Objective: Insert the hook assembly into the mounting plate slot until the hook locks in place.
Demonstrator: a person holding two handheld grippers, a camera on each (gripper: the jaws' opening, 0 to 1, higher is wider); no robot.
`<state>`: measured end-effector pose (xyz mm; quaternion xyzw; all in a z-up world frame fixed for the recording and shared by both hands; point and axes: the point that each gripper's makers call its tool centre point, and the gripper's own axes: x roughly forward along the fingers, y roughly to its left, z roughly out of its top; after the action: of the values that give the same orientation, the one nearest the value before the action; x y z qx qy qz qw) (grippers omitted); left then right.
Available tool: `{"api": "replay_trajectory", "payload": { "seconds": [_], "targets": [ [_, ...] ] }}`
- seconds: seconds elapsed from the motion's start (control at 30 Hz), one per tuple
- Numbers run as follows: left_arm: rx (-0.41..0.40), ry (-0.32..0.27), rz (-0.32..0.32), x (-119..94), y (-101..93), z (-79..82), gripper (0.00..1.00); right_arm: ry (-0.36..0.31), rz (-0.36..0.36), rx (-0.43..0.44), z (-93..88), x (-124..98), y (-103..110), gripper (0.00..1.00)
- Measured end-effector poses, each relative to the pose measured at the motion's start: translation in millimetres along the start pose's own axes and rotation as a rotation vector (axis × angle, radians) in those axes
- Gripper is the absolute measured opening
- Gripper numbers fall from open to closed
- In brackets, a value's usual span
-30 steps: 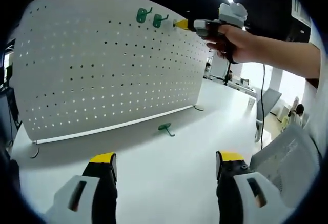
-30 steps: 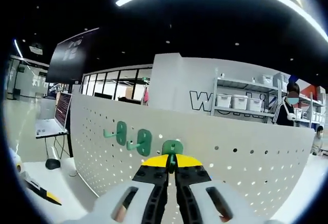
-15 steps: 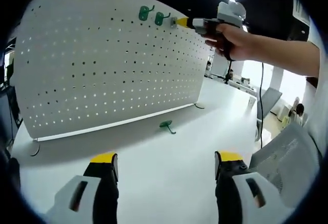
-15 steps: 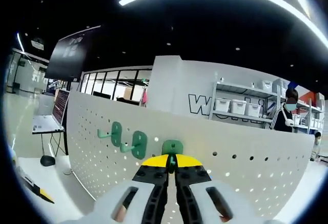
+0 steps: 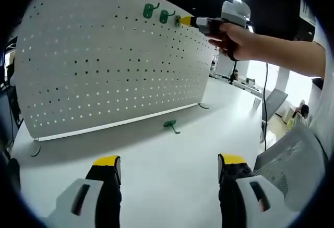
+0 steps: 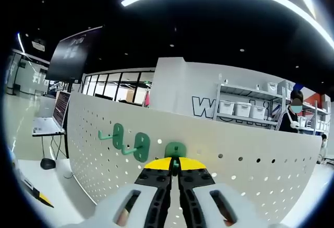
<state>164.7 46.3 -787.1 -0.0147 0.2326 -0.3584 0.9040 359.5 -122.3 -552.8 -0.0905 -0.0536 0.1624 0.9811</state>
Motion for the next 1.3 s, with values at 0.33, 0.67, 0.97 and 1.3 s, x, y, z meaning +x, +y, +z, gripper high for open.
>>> {"api": "replay_trajectory", "payload": {
  "seconds": [0.33, 0.67, 0.97, 1.3],
  "targets": [
    [-0.005, -0.002, 0.003, -2.0, 0.1, -1.1, 0.78, -0.008, -0.007, 0.018, 0.3, -0.5, -0.4, 0.01],
    [-0.013, -0.001, 0.005, -3.3, 0.0, -3.7, 0.77, -0.019, -0.011, 0.03, 3.2, -0.1, -1.8, 0.01],
    [-0.015, 0.001, 0.004, -3.3, 0.6, -5.0, 0.76, -0.008, -0.023, 0.029, 1.5, 1.3, -1.7, 0.01],
    [-0.02, -0.004, 0.007, -4.2, 1.9, -4.5, 0.75, 0.028, -0.124, -0.013, 0.7, 4.1, -1.1, 0.01]
  ]
}}
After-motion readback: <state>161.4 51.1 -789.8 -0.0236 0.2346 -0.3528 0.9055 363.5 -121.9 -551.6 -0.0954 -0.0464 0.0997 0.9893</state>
